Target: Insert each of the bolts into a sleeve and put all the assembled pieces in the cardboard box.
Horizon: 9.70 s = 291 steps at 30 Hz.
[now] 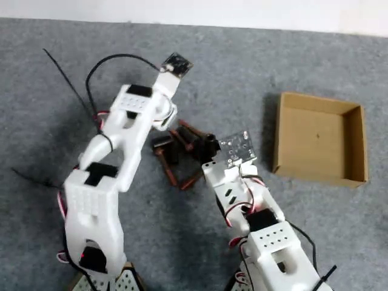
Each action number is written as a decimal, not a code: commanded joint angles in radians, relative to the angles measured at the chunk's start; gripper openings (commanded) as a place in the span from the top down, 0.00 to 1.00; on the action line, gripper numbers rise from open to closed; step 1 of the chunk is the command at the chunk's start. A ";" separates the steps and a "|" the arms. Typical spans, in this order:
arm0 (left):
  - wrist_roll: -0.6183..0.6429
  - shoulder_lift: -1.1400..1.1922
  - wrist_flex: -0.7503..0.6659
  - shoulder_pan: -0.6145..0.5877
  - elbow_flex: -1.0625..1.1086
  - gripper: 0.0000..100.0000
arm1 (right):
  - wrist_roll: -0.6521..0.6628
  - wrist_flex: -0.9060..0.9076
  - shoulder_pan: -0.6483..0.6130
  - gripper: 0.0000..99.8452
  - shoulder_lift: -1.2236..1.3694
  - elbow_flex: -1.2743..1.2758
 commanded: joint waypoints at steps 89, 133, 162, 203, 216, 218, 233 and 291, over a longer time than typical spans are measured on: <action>-0.021 0.275 0.344 -0.122 -0.423 0.81 | 0.012 -0.028 0.013 1.00 -0.031 0.022; 0.066 0.628 0.710 -0.188 -1.139 1.00 | 0.014 -0.028 0.013 1.00 -0.031 0.022; 0.083 0.759 0.758 -0.186 -1.354 1.00 | 0.014 -0.027 0.013 1.00 -0.027 0.024; 0.258 0.711 0.807 -0.272 -1.445 1.00 | 0.014 -0.030 0.008 1.00 -0.027 0.022; 0.267 0.671 0.815 -0.269 -1.442 1.00 | 0.014 -0.030 0.008 1.00 -0.025 0.022; 0.278 0.664 0.815 -0.275 -1.440 1.00 | 0.014 -0.030 0.008 1.00 -0.025 0.022; 0.304 0.312 0.822 -0.231 -1.207 1.00 | 0.015 -0.030 0.015 1.00 -0.025 0.022; 0.460 -1.830 -0.586 -0.042 1.463 0.99 | 0.334 -0.498 -0.259 1.00 -0.027 0.272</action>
